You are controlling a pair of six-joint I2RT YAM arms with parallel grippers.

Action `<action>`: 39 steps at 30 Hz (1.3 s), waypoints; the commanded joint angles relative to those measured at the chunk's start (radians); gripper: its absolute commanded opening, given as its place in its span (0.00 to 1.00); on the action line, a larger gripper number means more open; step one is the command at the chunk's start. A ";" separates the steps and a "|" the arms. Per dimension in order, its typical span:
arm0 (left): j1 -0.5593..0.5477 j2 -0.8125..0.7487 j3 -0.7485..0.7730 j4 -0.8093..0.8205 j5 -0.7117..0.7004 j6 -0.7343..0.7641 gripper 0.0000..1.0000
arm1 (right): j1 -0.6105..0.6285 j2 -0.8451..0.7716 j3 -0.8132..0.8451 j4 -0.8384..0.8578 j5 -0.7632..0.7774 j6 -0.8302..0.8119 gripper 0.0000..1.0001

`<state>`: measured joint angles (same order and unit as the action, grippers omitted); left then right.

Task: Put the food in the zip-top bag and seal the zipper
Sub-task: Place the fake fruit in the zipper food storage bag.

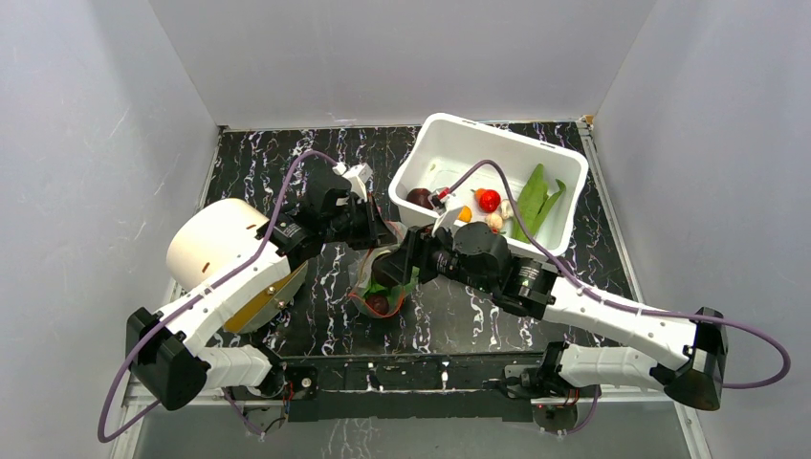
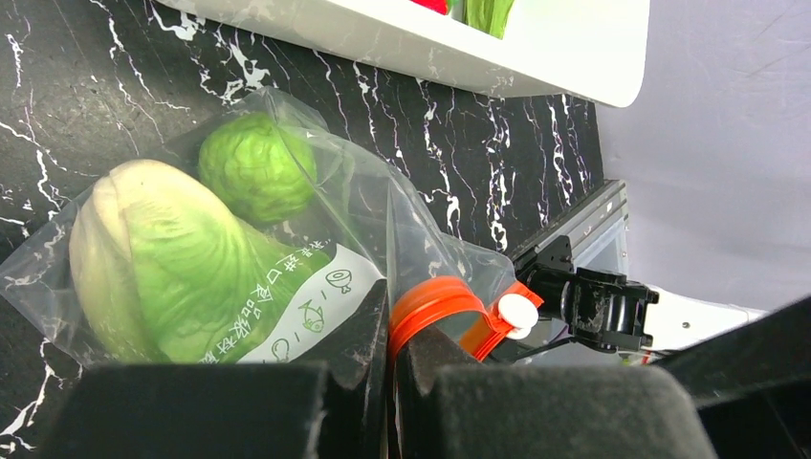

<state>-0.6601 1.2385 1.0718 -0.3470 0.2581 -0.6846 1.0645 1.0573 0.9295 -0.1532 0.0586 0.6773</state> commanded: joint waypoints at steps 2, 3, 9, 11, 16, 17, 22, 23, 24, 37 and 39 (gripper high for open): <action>0.013 -0.002 0.046 -0.032 0.066 -0.016 0.00 | 0.005 0.011 -0.020 0.070 0.064 0.007 0.47; 0.016 0.003 0.054 -0.041 0.073 -0.015 0.00 | 0.005 0.028 -0.014 0.061 0.060 0.010 0.48; 0.022 0.019 0.073 -0.070 0.074 -0.013 0.00 | 0.005 0.064 -0.020 0.103 0.056 0.042 0.49; 0.024 0.017 0.068 -0.072 0.071 -0.018 0.00 | 0.005 0.071 -0.020 0.109 0.071 0.042 0.54; 0.028 0.015 0.060 -0.066 0.072 -0.030 0.00 | 0.006 0.077 -0.017 0.104 0.095 0.034 0.67; 0.028 0.015 0.060 -0.067 0.070 -0.030 0.00 | 0.007 0.077 -0.014 0.099 0.093 0.032 0.68; 0.033 0.019 0.060 -0.067 0.069 -0.029 0.00 | 0.008 0.057 0.003 0.083 0.091 0.026 0.72; 0.034 0.020 0.060 -0.068 0.069 -0.028 0.00 | 0.007 0.052 0.008 0.077 0.095 0.024 0.72; 0.034 0.022 0.061 -0.068 0.069 -0.026 0.00 | 0.006 0.049 0.014 0.067 0.099 0.022 0.72; 0.036 0.014 0.060 -0.076 0.032 0.030 0.00 | -0.007 0.080 0.265 -0.202 0.232 -0.139 0.70; 0.036 0.001 0.051 -0.062 0.022 0.053 0.00 | -0.034 0.095 0.304 -0.267 0.281 -0.174 0.70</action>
<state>-0.6304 1.2690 1.1049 -0.4156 0.2901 -0.6746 1.0641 1.1381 1.1336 -0.3050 0.2131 0.6018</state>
